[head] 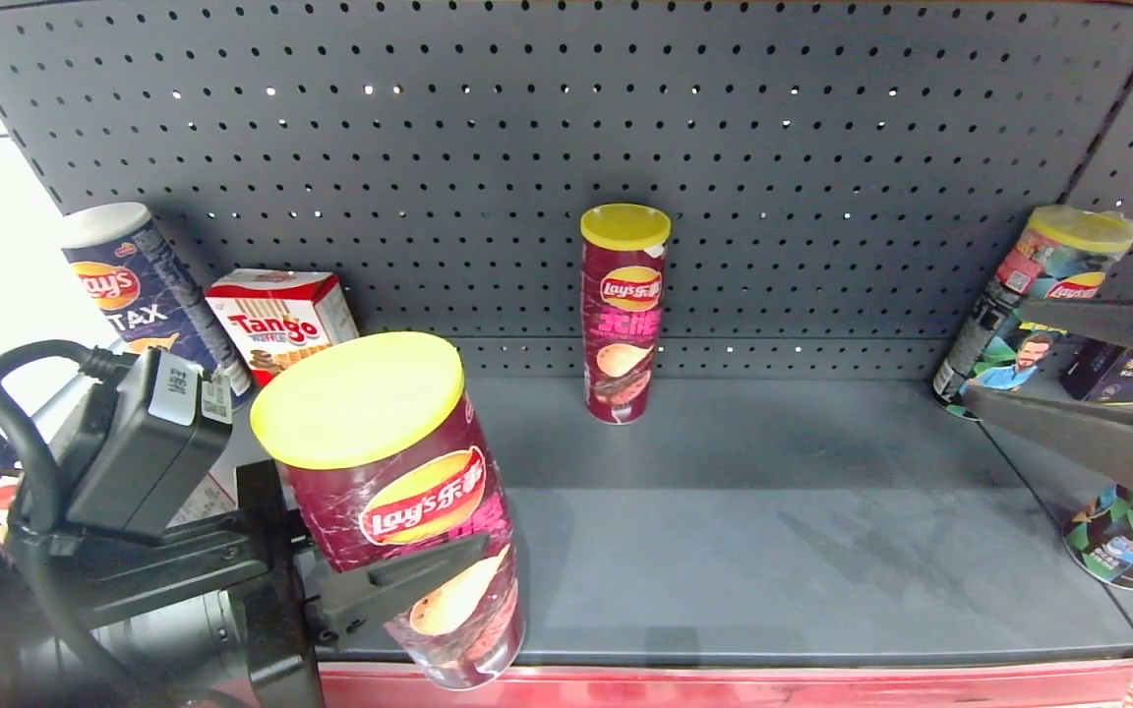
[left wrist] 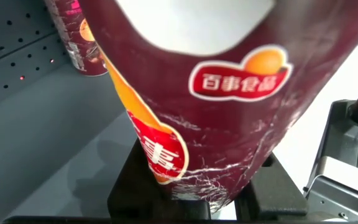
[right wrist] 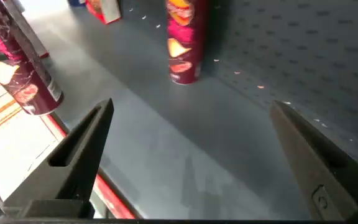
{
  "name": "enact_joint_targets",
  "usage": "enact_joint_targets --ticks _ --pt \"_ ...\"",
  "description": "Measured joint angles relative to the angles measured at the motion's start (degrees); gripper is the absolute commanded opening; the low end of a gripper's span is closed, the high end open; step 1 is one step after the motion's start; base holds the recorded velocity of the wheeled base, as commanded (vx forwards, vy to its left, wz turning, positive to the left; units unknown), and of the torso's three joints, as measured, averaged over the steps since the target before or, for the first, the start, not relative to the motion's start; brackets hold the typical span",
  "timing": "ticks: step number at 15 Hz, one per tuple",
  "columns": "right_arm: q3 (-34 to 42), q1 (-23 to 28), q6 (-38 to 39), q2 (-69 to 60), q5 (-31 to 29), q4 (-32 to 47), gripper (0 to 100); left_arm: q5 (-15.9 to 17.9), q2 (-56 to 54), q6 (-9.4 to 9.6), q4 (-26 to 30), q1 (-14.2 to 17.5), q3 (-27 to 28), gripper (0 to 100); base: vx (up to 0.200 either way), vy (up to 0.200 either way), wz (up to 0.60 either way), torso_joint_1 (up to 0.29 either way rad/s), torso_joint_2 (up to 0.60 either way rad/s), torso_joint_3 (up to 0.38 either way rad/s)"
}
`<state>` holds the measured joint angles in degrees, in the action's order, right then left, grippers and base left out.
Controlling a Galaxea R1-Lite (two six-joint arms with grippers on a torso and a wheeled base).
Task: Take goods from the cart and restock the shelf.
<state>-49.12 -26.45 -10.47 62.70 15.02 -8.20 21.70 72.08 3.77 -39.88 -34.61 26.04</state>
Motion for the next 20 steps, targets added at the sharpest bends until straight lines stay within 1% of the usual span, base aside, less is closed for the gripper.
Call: enact_joint_targets --ticks 4,9,13,14,15,16,17,18,20 --pt "-1.35 -1.4 0.22 7.4 -0.63 -4.0 100 0.09 0.0 0.02 0.0 0.05 0.13 0 0.0 0.0 0.0 0.0 0.0 0.0" --pt "-4.35 -1.82 0.16 13.79 -1.96 -4.96 100 0.09 0.0 0.02 -0.02 0.1 0.0 0 0.0 0.0 0.0 0.0 0.0 0.0" --pt "-7.89 -2.1 0.02 20.27 -2.05 -7.58 100 0.0 0.02 -0.05 0.0 0.11 0.63 0 0.0 0.0 0.0 0.0 0.0 0.0" --pt "-8.44 -1.99 0.0 21.94 -2.18 -9.03 100 0.05 0.07 -0.07 0.0 0.4 0.8 0 0.0 0.0 0.0 0.0 0.0 0.0" --pt "-8.79 -1.85 0.05 23.77 -1.8 -12.26 100 0.06 0.18 -0.07 -0.02 0.82 1.16 0 0.0 0.0 0.0 0.0 0.0 0.0" --pt "-9.01 -1.63 0.07 25.76 0.13 -16.46 100 0.05 0.29 -0.07 0.0 1.04 1.52 0 0.0 0.0 0.0 0.0 0.0 0.0" --pt "-9.14 -1.16 0.05 27.87 4.19 -19.93 100 0.02 0.46 -0.21 -0.02 1.18 1.93 0 0.0 0.0 0.0 0.0 0.0 0.0" --pt "-9.4 -0.33 -0.01 29.96 10.22 -23.49 100 -0.02 0.71 -0.68 0.0 1.26 2.23 0 0.0 0.0 0.0 0.0 0.0 0.0" --pt "-10.91 1.77 -0.15 34.73 19.71 -29.27 100 -0.09 1.06 -1.15 -0.05 1.67 2.71 0 0.0 0.0 0.0 0.0 0.0 0.0"
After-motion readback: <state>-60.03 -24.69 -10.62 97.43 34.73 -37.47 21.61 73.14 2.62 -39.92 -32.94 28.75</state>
